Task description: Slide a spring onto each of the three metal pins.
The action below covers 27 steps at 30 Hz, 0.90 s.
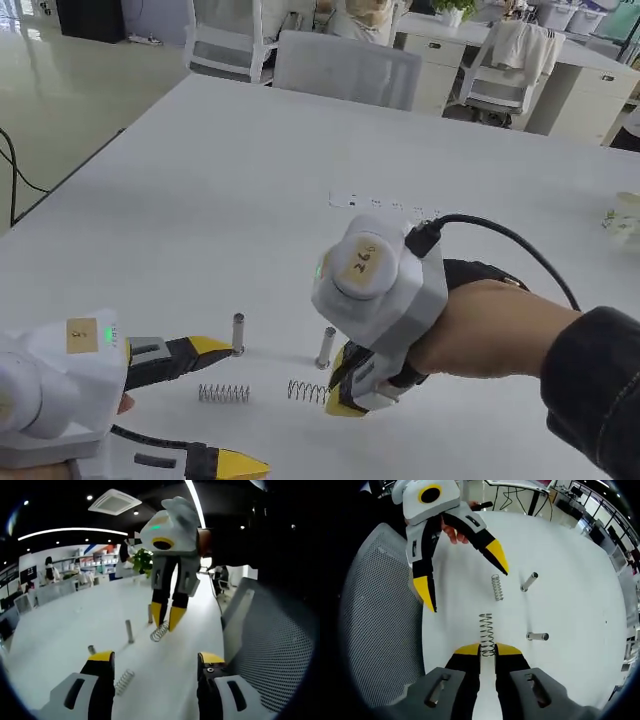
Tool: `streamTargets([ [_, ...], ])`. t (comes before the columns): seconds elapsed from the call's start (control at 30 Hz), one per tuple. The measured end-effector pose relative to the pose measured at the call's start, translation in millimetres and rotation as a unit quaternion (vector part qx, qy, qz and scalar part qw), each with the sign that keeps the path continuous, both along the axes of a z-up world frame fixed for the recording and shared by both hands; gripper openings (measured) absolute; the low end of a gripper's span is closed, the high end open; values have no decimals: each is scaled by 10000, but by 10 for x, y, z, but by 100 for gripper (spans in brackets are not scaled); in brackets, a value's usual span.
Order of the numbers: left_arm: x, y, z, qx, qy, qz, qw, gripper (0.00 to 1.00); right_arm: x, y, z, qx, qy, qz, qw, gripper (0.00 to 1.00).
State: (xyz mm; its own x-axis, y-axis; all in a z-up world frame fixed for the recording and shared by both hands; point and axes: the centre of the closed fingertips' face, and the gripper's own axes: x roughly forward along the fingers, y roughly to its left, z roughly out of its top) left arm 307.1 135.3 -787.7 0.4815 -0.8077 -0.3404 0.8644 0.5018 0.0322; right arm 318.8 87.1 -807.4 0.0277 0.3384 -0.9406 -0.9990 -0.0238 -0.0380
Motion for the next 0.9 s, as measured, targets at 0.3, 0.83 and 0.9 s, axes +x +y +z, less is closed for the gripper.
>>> streamTargets([
  [0.3, 10, -63, 37, -32, -90, -169, 9998, 49, -43, 74, 64, 37, -57, 177, 9998, 7],
  [0.83, -13, -205, 102, -86, -229, -524, 9983, 28, -133, 120, 69, 35, -52, 445, 9990, 7],
  [0.9, -22, -217, 104, -91, -235, -559, 9981, 25, -147, 124, 70, 40, -45, 476, 9989, 7],
])
